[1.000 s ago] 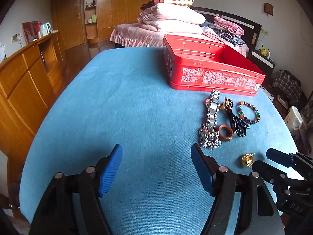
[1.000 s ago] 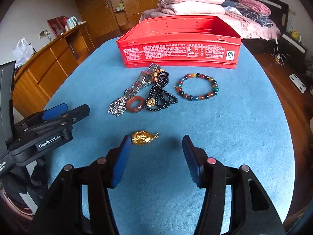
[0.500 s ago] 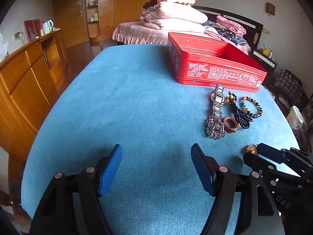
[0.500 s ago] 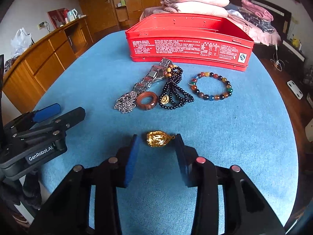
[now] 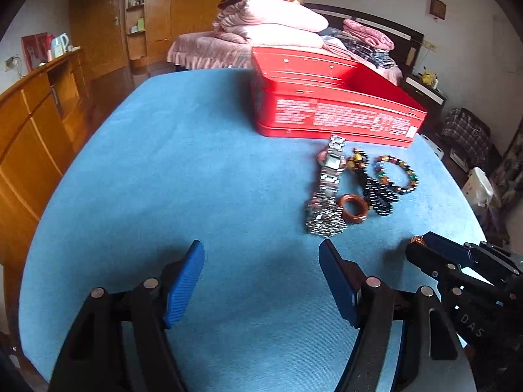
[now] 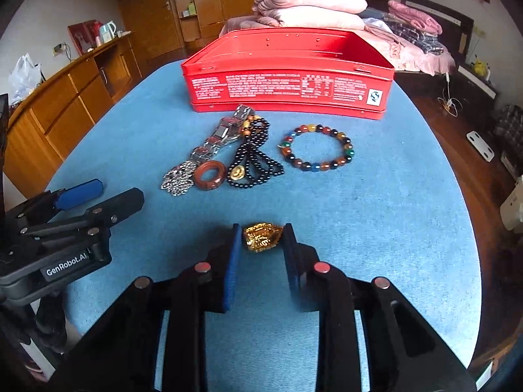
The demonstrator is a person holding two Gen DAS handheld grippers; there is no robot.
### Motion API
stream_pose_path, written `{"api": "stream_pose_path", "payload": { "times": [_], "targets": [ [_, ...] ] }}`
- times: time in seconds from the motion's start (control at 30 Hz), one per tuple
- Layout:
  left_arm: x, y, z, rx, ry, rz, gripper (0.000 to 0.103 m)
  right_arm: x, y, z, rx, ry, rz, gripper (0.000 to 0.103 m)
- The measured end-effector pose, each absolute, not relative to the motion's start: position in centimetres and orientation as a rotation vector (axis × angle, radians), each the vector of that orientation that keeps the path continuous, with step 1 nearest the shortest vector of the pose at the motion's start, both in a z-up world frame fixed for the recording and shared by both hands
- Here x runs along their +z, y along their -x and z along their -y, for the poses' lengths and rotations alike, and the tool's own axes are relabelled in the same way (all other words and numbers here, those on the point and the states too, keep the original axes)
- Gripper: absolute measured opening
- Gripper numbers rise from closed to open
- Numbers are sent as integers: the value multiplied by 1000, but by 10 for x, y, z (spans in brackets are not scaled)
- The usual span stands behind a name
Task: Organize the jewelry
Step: 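Grasp the gold charm pendant on the table with the right tool, then grasp the silver chain pendant with the left tool while the right tool holds the gold charm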
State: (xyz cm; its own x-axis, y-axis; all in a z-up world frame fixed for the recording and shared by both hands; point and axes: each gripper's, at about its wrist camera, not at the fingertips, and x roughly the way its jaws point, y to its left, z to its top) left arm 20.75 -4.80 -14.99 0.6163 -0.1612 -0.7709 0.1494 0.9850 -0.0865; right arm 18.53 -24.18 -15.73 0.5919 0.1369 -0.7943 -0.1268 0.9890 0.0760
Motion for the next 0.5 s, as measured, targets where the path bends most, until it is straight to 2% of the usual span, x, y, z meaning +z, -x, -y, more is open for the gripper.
{"api": "stream_pose_path", "payload": {
  "times": [0.2, 0.4, 0.5],
  "targets": [
    [-156, -219, 70, -239, 3, -912, 70, -159, -184, 260, 134, -41, -924, 24],
    [-159, -230, 82, -239, -48, -898, 58, -161, -185, 267, 144, -67, -922, 24],
    [-158, -232, 84, -264, -52, -889, 47, -161, -186, 267, 146, -74, -920, 24]
  ]
}}
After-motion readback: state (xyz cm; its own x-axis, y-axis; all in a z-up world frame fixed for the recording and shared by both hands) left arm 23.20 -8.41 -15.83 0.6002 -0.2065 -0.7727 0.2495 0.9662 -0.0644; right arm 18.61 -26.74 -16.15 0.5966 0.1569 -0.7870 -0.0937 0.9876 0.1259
